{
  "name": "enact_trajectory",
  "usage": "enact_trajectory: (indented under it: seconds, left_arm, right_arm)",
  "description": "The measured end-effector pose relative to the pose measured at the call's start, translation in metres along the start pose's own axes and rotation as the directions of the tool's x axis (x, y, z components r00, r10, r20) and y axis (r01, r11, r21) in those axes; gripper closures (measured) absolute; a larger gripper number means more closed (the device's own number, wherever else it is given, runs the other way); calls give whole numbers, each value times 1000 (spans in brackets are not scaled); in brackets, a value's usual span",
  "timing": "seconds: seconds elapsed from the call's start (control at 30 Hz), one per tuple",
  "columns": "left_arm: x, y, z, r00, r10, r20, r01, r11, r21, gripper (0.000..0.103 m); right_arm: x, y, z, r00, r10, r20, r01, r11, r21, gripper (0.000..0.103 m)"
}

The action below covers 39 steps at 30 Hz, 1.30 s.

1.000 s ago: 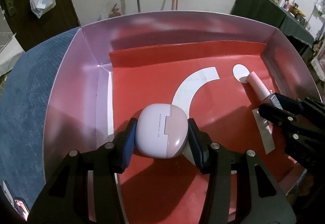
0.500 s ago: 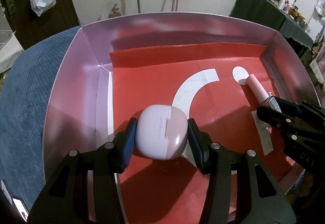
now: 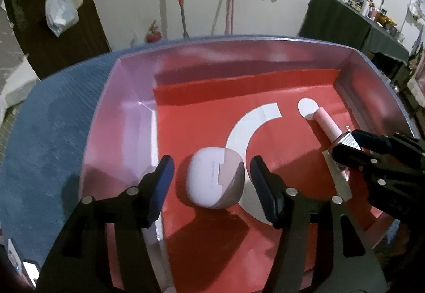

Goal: Organize rigid objects
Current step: 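Open both tools to release the case and polish on the red base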

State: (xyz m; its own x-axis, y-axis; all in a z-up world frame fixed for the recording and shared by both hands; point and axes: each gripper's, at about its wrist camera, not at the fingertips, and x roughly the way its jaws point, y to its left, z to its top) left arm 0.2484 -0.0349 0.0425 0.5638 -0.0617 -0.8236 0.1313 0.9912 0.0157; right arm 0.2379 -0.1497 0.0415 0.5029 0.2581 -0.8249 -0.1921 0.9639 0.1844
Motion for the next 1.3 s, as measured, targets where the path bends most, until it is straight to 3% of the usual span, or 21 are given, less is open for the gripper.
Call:
enact_trajectory:
  seconds: [0.17, 0.27, 0.43, 0.53, 0.63, 0.77, 1.0, 1.3]
  left_arm:
    - [-10, -1, 1, 1000, 7, 19, -7, 1000, 1, 44]
    - [-15, 5, -2, 1000, 7, 17, -7, 1000, -11, 32]
    - [-28, 9, -6, 999, 17, 52, -16, 1000, -23, 30]
    - [-36, 11, -8, 998, 12, 68, -10, 999, -34, 23]
    - [-46, 13, -11, 996, 12, 86, -8, 999, -42, 22]
    - [-60, 13, -17, 993, 14, 120, -9, 999, -48, 8]
    - [-82, 13, -27, 986, 6, 167, 4, 998, -57, 2]
    - [-104, 11, -41, 971, -9, 241, 23, 998, -57, 0]
  right_arm:
    - [-13, 4, 0, 1000, 9, 29, -9, 1000, 2, 54]
    - [-23, 6, -2, 999, 15, 49, -15, 1000, 3, 46]
    - [-40, 8, -5, 996, 30, 87, -31, 999, 10, 39]
    - [-54, 10, -7, 992, 40, 121, -42, 999, 12, 31]
    - [-66, 12, -10, 987, 50, 152, -53, 999, 10, 26]
    - [-80, 16, -15, 979, 66, 194, -68, 998, 7, 15]
    - [-102, 21, -26, 961, 83, 262, -84, 996, -7, 1]
    - [-129, 33, -41, 927, 74, 368, -65, 997, -36, 0]
